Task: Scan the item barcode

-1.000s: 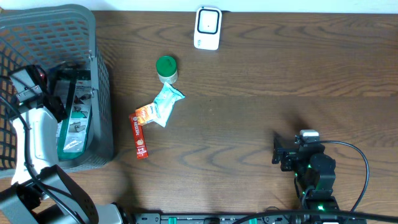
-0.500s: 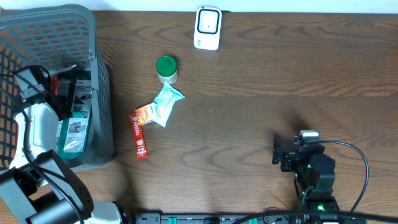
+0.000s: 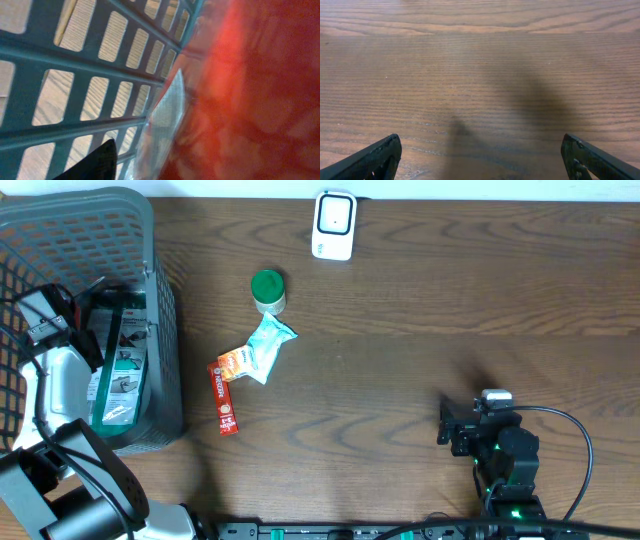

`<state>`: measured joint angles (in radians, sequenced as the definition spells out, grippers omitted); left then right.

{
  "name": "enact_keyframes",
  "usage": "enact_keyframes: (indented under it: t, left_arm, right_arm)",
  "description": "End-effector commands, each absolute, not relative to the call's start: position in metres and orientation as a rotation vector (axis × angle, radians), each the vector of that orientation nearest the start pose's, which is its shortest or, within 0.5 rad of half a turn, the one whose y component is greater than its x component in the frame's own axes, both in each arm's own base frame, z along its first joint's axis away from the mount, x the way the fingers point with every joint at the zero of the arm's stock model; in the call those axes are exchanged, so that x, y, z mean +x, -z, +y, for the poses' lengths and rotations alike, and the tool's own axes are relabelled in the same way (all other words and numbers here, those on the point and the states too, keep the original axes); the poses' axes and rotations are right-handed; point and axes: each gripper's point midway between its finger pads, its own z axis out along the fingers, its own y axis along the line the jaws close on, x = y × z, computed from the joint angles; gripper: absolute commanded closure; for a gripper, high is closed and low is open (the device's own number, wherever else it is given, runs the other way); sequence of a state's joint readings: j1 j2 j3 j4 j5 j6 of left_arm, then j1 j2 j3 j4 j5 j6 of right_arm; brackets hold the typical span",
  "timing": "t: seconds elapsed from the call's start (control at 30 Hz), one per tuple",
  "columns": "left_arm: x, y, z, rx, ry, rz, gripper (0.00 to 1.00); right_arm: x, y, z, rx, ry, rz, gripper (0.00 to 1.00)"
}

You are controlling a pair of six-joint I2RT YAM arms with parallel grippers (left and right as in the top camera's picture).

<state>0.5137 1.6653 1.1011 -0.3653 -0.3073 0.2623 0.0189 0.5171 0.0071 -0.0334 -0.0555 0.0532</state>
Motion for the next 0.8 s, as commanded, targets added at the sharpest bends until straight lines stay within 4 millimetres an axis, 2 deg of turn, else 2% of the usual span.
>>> enact_keyframes:
  t: [0.0,0.2,0.43,0.7,0.77]
  left_arm:
    - [0.3477,-0.0869,0.2529,-0.43,-0.647,2.585,0.46]
    - [0.3485,-0.08,0.2525,-0.428,-0.637,2.599,0.47]
    - [0.3492,-0.0804,0.2527,-0.428,-0.637,2.595,0.61]
    - [0.3491,-0.0804,0.2527,-0.428,-0.637,2.596,0.62]
    - [0.3492,-0.0806,0.2526,-0.427,-0.637,2.595,0.67]
  right_arm:
    - [0.2429,-0.0486,0.0155,0.011,-0.111,2.12,0.01]
    - [0.2424,-0.0478,0.0155,0.011,-0.111,2.123,0.01]
    - [0.2423,-0.0477,0.0154,0.012,-0.111,2.124,0.01]
    - [0.2423,-0.0477,0.0154,0.012,-0.111,2.124,0.01]
    - [0.2423,-0.0477,0.0154,0.012,-0.111,2.124,0.01]
